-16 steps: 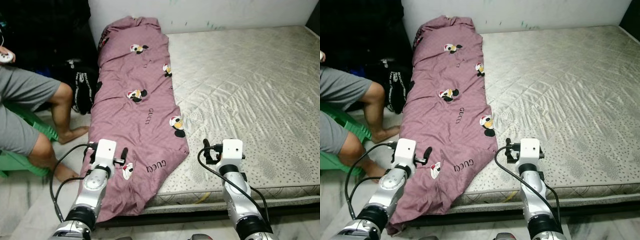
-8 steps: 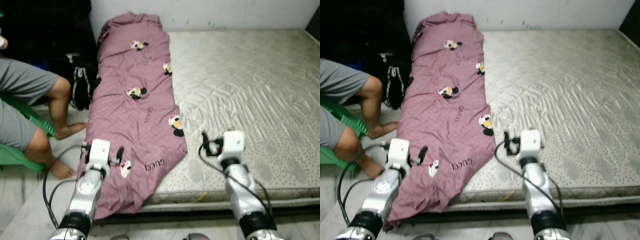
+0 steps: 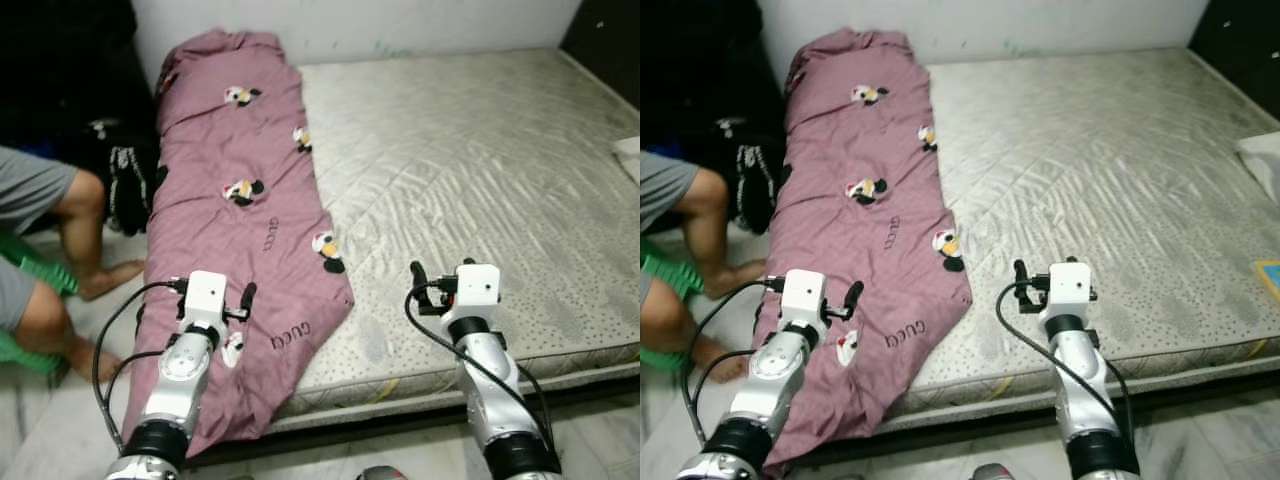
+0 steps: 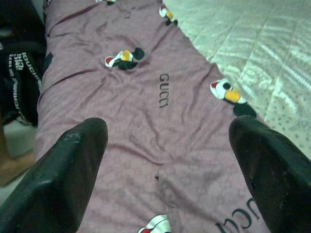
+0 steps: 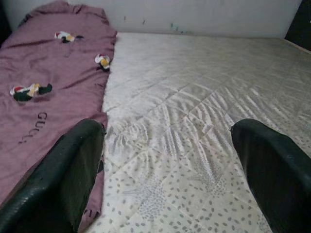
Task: Clean up the room
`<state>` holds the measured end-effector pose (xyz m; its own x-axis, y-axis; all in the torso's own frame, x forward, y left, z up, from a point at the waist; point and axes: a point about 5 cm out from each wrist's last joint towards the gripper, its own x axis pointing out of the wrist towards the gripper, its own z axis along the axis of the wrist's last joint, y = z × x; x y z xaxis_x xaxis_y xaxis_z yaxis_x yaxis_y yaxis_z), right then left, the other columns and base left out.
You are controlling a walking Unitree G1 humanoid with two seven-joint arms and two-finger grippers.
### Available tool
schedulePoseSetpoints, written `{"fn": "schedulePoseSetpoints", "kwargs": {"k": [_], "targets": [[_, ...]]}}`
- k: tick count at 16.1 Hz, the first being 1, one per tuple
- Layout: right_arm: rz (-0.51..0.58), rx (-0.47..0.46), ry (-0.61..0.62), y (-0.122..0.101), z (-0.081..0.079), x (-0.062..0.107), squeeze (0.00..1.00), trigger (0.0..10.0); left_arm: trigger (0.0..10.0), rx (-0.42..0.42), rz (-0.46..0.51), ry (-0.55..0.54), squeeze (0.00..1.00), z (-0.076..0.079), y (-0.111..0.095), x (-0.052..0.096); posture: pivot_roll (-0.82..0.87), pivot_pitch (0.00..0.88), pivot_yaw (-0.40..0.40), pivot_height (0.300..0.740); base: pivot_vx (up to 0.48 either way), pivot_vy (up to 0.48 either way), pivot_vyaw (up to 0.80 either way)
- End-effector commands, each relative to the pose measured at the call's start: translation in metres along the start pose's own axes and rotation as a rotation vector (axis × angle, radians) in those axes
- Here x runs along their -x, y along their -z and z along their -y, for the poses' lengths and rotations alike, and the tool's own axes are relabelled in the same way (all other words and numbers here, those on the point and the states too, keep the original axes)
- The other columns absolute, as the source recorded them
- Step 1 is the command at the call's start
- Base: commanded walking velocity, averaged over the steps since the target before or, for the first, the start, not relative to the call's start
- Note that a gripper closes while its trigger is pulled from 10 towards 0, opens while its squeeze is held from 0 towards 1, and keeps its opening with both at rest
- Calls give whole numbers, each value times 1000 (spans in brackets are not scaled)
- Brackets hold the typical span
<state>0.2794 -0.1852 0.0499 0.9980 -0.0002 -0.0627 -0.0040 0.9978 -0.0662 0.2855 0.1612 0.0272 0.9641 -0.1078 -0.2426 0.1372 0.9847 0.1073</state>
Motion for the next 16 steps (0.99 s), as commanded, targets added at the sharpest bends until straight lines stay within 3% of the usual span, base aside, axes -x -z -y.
{"fn": "schedulePoseSetpoints", "kwargs": {"k": [1, 8, 16], "targets": [[3, -2, -20, -2, -5, 0, 0, 10000, 10000, -2, -18, 1, 0, -2, 5, 3, -80, 0, 54, 740, 0, 0, 0], [16, -15, -50, -8, -13, -5, 0, 10000, 10000, 24, -5, -19, 0, -8, -2, 2, -71, 0, 54, 740, 0, 0, 0], [52, -17, -71, -17, -21, -5, 0, 10000, 10000, 21, -4, -9, 0, -6, -4, 2, -72, 0, 60, 740, 0, 480, 0]]}}
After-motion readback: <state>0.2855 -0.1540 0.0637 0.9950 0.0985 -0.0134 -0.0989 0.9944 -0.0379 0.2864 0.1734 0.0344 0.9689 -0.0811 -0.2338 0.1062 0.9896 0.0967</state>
